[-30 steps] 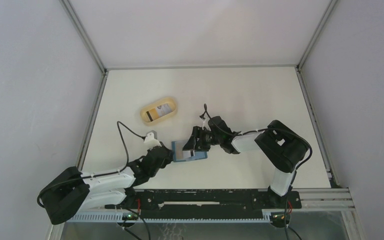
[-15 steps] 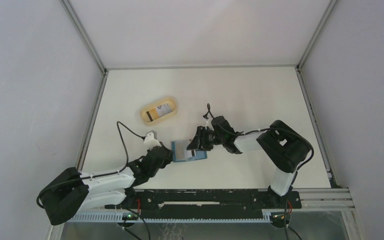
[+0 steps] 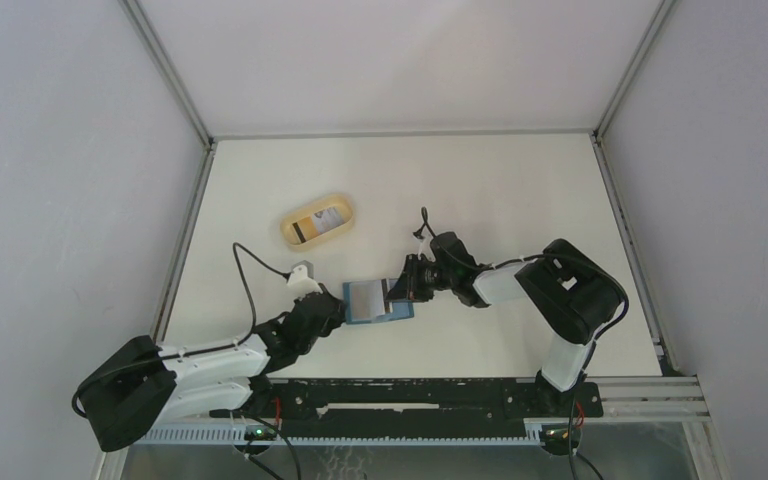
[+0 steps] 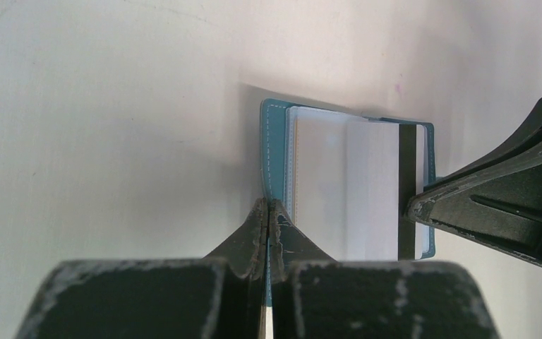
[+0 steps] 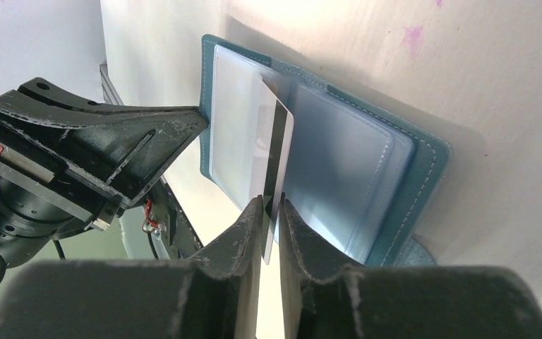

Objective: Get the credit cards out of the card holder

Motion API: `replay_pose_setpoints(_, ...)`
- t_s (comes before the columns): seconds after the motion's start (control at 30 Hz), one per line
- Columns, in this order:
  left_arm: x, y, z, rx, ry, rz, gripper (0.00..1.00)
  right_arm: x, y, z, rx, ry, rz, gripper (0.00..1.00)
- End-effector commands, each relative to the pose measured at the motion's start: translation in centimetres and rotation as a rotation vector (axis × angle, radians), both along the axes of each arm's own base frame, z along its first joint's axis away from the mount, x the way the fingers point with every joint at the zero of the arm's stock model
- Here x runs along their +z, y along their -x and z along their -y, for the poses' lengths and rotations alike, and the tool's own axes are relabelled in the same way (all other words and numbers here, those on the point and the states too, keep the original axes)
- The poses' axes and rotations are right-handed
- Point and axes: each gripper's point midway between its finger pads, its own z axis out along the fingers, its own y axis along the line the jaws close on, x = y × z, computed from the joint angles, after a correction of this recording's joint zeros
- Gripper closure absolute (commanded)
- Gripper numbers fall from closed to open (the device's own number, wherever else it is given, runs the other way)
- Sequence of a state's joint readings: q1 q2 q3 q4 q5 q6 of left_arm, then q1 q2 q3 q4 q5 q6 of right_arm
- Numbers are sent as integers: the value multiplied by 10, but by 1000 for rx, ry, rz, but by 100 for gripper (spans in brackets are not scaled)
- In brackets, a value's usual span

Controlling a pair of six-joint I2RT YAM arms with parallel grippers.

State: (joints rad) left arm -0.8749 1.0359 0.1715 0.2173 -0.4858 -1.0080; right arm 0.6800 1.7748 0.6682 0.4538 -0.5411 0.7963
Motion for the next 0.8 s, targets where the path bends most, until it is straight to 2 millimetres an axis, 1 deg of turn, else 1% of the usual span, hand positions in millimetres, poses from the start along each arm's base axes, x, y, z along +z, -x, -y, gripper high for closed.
replay_pose_setpoints(0.0,1,0,-2,-9,-24,15,100,22,-9,-2,18,-50,81,79)
replay_pose_setpoints(0.03,1,0,-2,-9,-25,14,100,21,-9,-1,19,-48,81,81)
replay_pose_setpoints(0.17,1,0,-3,-9,-25,15,100,19,-8,2,21,-38,77,82)
replay_pose_setpoints(0.27,2,0,-2,-9,-25,15,100,18,-9,6,18,-35,77,85)
replay_pose_setpoints(0.37,3,0,-3,-8,-25,17,100,17,-10,13,11,-27,75,92)
replay_pose_setpoints(0.43,4,0,-4,-6,-25,20,100,17,-11,19,6,-26,80,100)
replay_pose_setpoints(0.47,4,0,-5,-3,-26,20,100,20,-14,24,-4,-29,85,100)
replay_pose_setpoints(0.53,5,0,-6,5,-22,23,100,35,-23,26,-13,-68,120,100)
replay_pose_setpoints(0.6,5,1,-9,18,-18,24,100,63,-36,19,-7,-124,172,100)
replay_pose_setpoints(0.7,5,2,-13,34,-14,24,100,101,-60,-2,29,-137,262,100)
replay_pose_setpoints(0.73,5,2,-14,38,-15,24,100,112,-68,-12,45,-131,291,100)
replay_pose_setpoints(0.77,5,2,-15,41,-16,24,100,117,-75,-21,62,-112,298,100)
